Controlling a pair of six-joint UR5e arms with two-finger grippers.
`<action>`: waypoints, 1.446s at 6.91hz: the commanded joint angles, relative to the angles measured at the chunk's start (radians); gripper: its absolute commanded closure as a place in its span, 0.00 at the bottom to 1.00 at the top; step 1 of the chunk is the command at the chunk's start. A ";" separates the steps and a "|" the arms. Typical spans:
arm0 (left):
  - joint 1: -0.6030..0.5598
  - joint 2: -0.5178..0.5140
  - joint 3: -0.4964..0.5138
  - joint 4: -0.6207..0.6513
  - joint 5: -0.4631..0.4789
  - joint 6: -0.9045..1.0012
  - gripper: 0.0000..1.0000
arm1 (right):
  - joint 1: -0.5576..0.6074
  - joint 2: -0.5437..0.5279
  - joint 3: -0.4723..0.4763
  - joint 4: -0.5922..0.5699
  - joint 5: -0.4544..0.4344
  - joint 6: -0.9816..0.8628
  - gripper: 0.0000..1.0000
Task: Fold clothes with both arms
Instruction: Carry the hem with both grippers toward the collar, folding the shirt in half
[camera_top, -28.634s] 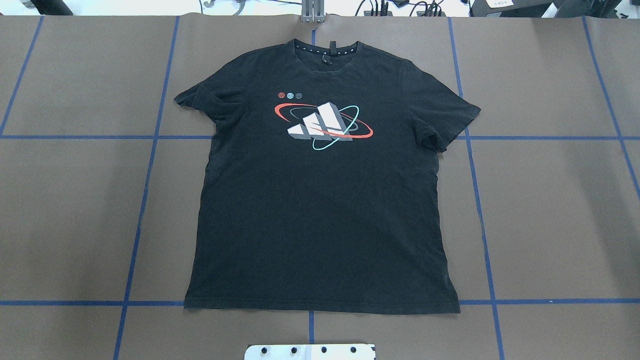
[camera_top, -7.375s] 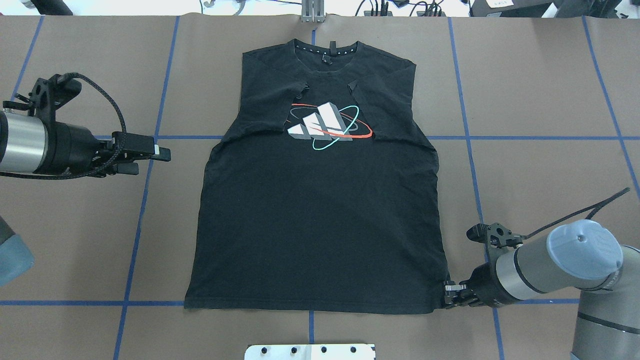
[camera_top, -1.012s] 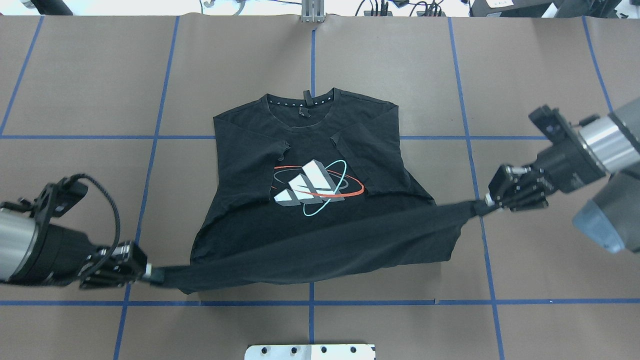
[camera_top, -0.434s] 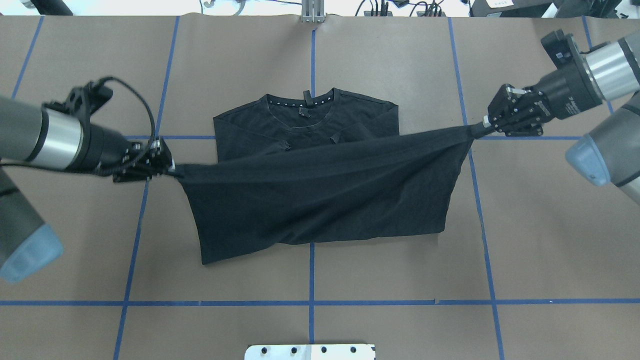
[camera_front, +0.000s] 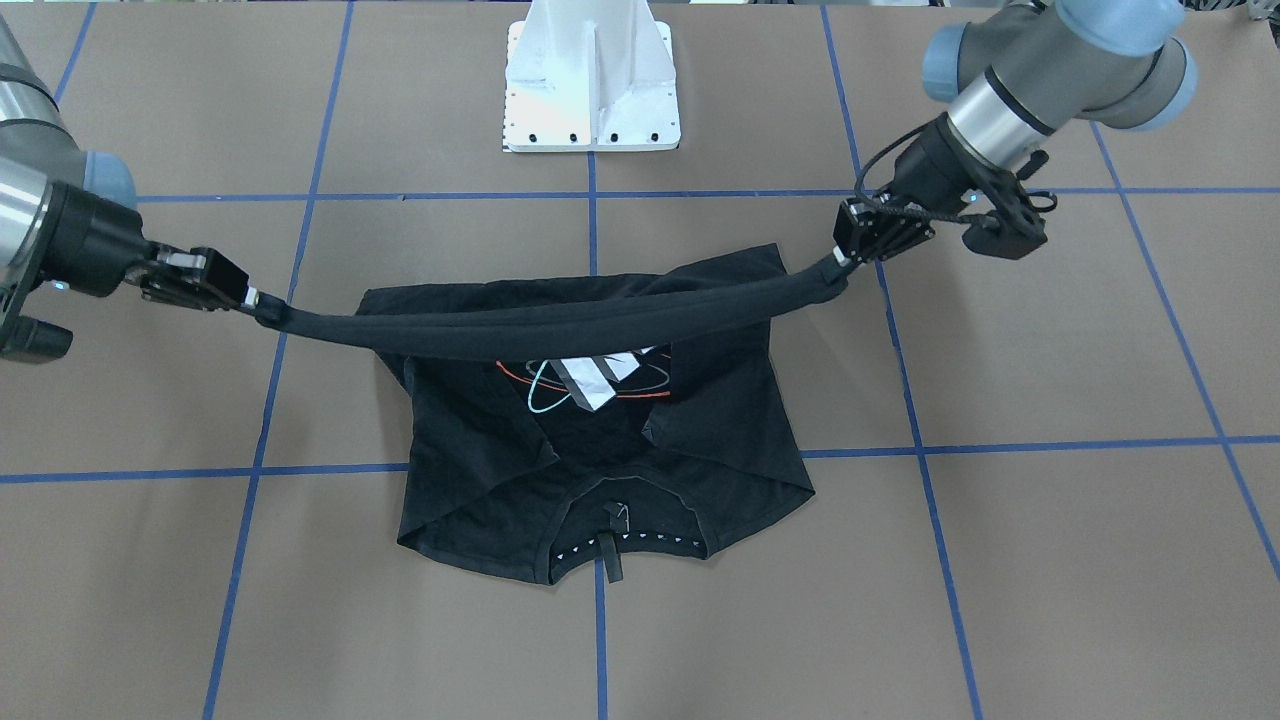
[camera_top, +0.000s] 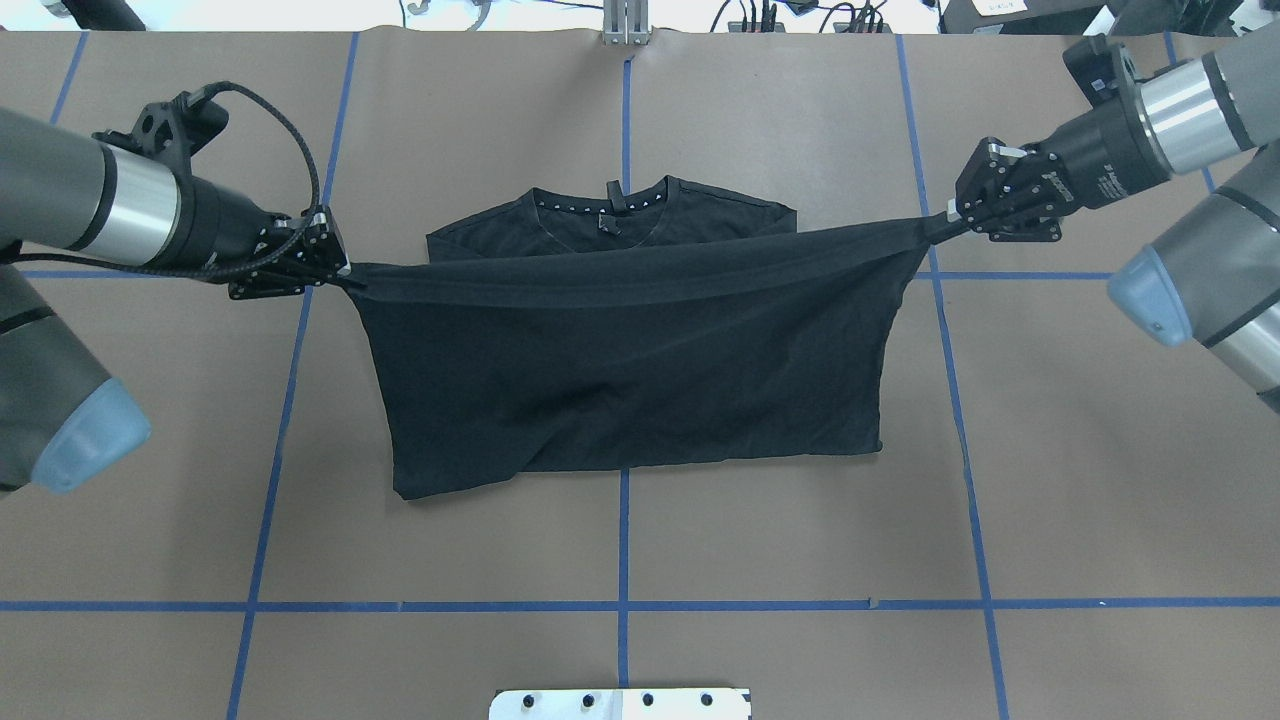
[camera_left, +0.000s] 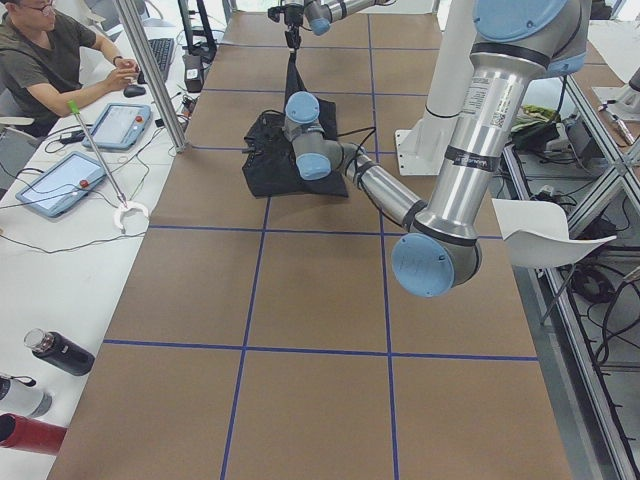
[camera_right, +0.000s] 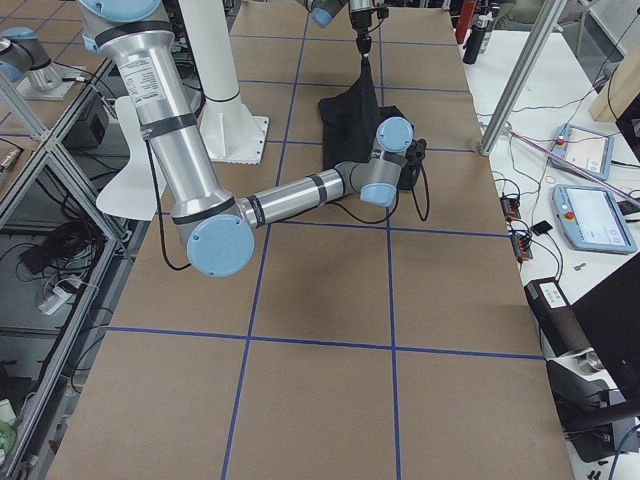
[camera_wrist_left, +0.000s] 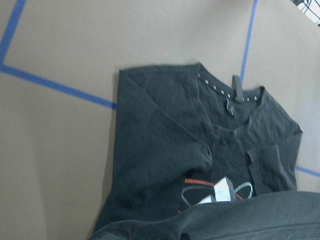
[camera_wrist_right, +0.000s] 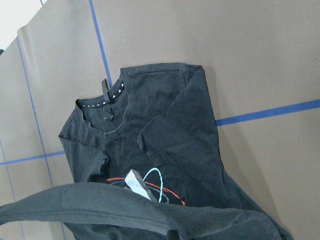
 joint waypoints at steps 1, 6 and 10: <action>0.000 -0.070 0.131 -0.006 0.045 0.009 1.00 | -0.015 0.041 -0.074 0.000 -0.087 -0.032 1.00; 0.001 -0.158 0.382 -0.147 0.104 0.005 1.00 | -0.070 0.114 -0.229 0.000 -0.265 -0.041 1.00; 0.001 -0.182 0.457 -0.260 0.117 -0.002 1.00 | -0.081 0.134 -0.242 -0.003 -0.293 -0.035 1.00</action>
